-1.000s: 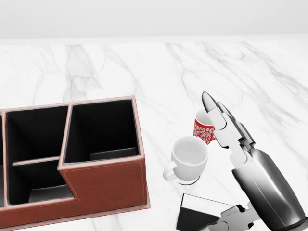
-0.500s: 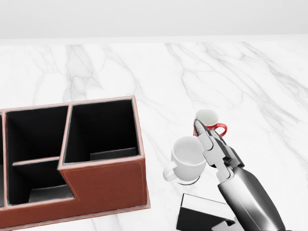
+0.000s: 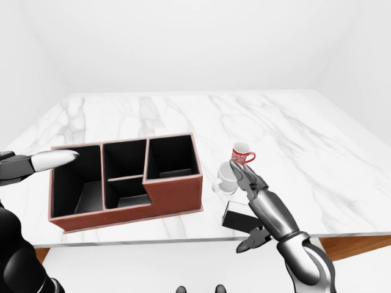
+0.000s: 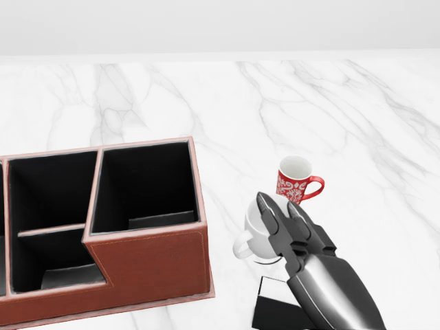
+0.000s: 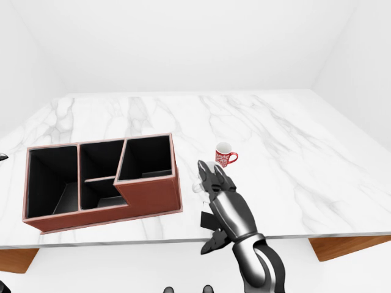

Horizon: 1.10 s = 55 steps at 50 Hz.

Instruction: Pick up the book and place it in the right compartment of the caddy.

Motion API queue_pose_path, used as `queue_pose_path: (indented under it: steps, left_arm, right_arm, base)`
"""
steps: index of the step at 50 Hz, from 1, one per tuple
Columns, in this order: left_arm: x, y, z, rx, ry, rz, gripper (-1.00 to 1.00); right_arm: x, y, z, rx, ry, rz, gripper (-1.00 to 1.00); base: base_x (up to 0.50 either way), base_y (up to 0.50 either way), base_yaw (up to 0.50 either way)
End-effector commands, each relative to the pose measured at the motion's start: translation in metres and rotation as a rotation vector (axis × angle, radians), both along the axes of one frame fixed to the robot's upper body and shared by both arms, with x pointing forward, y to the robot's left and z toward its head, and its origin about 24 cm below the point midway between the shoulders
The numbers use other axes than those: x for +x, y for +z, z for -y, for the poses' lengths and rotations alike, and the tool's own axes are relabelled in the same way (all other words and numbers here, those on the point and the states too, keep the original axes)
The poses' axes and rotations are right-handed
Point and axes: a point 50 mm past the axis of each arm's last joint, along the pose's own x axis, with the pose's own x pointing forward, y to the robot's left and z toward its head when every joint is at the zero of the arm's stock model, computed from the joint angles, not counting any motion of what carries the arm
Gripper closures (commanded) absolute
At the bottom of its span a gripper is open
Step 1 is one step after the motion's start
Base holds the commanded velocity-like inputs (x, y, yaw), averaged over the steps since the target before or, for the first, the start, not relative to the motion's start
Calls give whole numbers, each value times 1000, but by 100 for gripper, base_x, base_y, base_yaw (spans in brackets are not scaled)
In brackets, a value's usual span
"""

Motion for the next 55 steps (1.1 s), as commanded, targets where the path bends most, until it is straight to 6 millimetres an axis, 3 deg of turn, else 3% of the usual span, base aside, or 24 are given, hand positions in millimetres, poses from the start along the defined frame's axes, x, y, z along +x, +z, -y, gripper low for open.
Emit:
queue_pose_path:
  steps: [1, 22, 34, 47, 48, 49, 50, 51, 52, 55]
  left_arm:
    - [2, -5, 0, -7, 1, -24, -100]
    - [0, -3, 0, 0, 2, -10, -100]
    - [2, -8, 0, 1, 8, -37, -100]
    - [3, -9, 1, 1, 8, -43, -100]
    - [3, -9, 1, 2, 8, -42, -100]
    - [3, -9, 1, 2, 8, -40, -100]
    - [2, -8, 1, 3, 7, -36, -100]
    - [2, -7, 1, 3, 7, -34, -100]
    - [1, -6, 1, 3, 7, -29, -100]
    - [1, -6, 0, 3, 7, -26, -100]
  right_arm:
    - [-3, 4, -4, -120, 6, 0, -100]
    - [-10, -11, 3, -248, -51, -92, -100]
    - [-6, -38, 19, -232, -127, -191, -100]
    - [-2, -55, 28, -221, -169, -242, -100]
    - [-2, -56, 28, -222, -168, -247, -92]
    - [-2, -58, 28, -222, -168, -251, -70]
    - [-2, -57, 27, -227, -164, -249, 9]
    - [-1, -57, 26, -226, -164, -249, 41]
    - [-1, -55, 26, -224, -161, -241, 100]
    - [-1, -55, 24, -228, -156, -240, 100]
  base:
    - [0, 0, 0]
    - [0, 0, 0]
    - [0, 0, 0]
    - [0, 0, 0]
    - [0, 0, 0]
    - [0, 0, 0]
    - [0, 0, 0]
    - [0, 0, 0]
    - [0, 0, 0]
    - [0, 0, 0]
